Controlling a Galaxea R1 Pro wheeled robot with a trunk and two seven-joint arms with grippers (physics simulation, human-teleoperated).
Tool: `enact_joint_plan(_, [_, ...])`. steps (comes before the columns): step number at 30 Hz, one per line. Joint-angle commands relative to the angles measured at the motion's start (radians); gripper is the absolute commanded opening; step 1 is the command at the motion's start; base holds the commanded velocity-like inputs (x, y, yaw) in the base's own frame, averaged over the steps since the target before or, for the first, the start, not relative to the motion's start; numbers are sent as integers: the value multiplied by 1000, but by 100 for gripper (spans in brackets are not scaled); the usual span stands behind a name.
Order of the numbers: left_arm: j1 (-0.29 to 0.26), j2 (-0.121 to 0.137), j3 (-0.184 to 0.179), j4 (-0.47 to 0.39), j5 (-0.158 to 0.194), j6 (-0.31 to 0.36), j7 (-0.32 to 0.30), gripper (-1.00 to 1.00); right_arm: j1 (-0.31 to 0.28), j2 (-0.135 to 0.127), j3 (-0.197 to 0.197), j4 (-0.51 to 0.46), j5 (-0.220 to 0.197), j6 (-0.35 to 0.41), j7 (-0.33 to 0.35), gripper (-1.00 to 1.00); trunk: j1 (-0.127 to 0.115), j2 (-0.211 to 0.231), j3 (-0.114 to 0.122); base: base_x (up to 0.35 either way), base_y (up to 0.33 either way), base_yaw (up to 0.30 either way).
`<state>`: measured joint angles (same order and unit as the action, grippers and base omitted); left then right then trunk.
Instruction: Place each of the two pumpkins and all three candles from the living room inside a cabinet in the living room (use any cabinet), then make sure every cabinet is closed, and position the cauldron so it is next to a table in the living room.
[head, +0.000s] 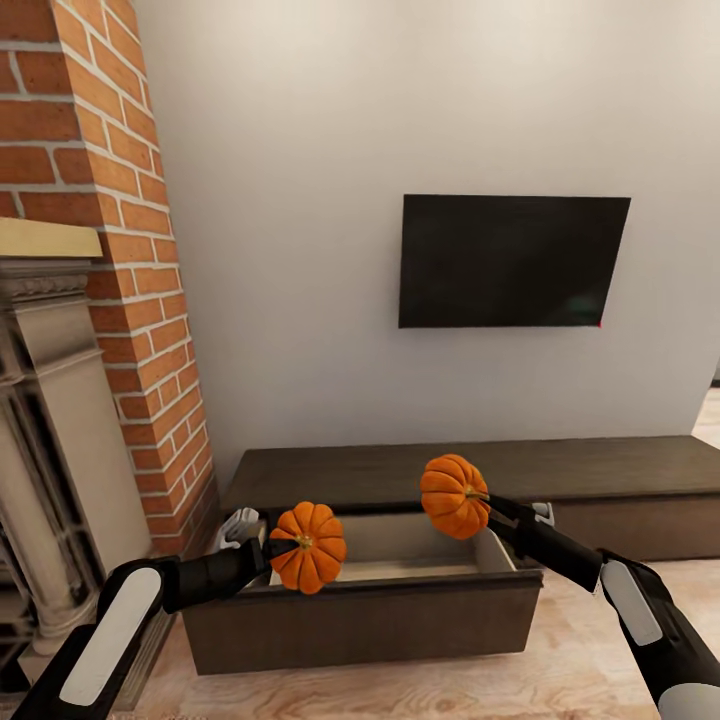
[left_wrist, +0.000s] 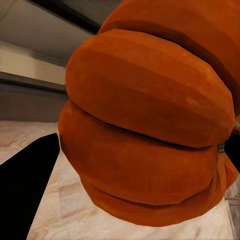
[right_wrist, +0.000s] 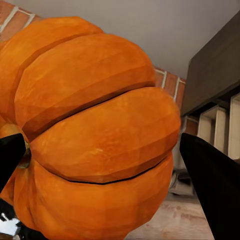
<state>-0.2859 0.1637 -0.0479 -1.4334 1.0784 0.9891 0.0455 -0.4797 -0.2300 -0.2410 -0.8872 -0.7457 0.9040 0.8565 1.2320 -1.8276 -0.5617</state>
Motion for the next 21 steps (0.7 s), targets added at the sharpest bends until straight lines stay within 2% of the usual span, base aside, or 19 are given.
enact_joint_plan(1, [-1, 0, -1, -1, 5, 3, 7, -100, 0, 0, -1, 0, 0, 4, -1, -100, 0, -1, 0, 70, -277, 231])
enact_joint_plan(10, [-1, 0, -15, -1, 5, 2, 9, -100, 0, 0, -1, 0, 0, 4, -1, -100, 0, -1, 6, 127, -285, 225])
enact_joint_plan(21, [-1, 0, -26, -1, 3, 0, 11, -100, 0, 0, -1, -1, 0, 4, -1, -100, 0, -1, 11, 230, -249, 19])
